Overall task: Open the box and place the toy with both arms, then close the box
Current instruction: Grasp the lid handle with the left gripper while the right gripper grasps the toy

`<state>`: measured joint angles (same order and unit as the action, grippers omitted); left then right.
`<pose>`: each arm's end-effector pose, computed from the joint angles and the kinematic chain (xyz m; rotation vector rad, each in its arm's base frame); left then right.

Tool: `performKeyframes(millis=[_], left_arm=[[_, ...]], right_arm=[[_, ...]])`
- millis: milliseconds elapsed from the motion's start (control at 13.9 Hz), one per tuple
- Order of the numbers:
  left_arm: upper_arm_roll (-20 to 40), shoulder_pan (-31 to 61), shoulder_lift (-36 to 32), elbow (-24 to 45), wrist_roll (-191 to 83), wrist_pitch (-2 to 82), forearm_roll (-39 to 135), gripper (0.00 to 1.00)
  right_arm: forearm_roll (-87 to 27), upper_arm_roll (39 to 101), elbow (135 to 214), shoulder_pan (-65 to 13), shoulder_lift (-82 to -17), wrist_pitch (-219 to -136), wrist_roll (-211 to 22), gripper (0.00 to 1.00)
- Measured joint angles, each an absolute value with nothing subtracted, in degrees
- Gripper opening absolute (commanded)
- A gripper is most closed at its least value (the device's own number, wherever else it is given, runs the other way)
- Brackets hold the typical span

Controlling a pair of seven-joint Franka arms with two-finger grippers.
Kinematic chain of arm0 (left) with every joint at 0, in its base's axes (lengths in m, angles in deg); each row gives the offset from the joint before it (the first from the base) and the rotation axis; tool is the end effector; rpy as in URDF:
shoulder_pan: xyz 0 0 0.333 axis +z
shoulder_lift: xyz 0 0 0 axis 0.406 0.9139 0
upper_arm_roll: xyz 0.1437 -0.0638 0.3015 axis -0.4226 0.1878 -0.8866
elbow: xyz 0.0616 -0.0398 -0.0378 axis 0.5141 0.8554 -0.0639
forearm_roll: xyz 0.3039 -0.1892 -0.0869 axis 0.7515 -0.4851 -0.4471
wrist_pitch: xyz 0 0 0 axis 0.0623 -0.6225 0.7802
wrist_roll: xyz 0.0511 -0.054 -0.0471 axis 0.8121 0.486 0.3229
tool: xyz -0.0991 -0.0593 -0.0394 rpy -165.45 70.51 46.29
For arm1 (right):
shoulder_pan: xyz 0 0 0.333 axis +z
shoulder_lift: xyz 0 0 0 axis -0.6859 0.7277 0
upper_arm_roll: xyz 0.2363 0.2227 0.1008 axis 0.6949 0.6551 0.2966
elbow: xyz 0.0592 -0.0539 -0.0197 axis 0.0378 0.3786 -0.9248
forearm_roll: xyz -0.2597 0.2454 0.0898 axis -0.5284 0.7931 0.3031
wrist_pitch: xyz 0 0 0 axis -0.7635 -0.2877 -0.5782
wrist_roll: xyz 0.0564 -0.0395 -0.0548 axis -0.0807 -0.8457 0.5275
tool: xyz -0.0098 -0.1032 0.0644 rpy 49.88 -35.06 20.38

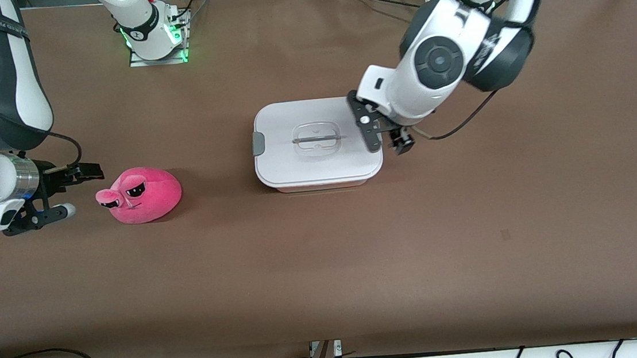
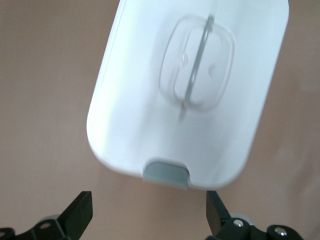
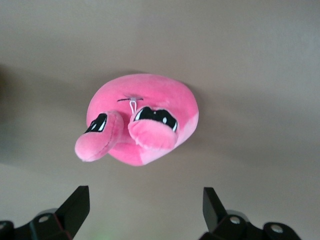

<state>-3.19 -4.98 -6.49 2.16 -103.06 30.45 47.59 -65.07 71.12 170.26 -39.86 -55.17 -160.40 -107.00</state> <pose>0.5274 -0.3609 0.4319 2.3774 -1.7542 -0.1167 0.6023 -0.0028 0.4364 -3.0511 -0.4289 0.3591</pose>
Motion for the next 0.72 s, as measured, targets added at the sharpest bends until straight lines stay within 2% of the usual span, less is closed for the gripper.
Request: performKeyframes(millis=[144, 359, 431, 575, 719], left_arm=[[-3.1, -7.5, -3.7, 2.0, -103.2, 34.9, 47.6, 0.98], [-3.1, -9.7, -0.2, 1.9, -103.7, 38.2, 47.6, 0.85], [-3.1, -10.3, 0.5, 1.8, -103.7, 38.9, 47.6, 0.83], [-3.1, -11.3, 1.1, 1.7, -103.8, 39.8, 47.6, 0.79], [-3.1, -12.2, 1.1, 1.6, -103.9, 40.0, 47.6, 0.70]], right_arm=[[-65.1, 71.1, 176.3, -39.9, -57.7, -166.7, -108.1, 1.00], [-65.1, 71.1, 184.0, -39.9, -59.9, -175.2, -110.0, 1.00], [-65.1, 71.1, 186.1, -39.9, -60.3, -177.7, -110.7, 1.00], [-65.1, 71.1, 190.2, -39.9, -60.7, -183.1, -111.2, 1.00], [-65.1, 71.4, 193.5, -39.9, -60.7, -188.7, -111.4, 1.00]])
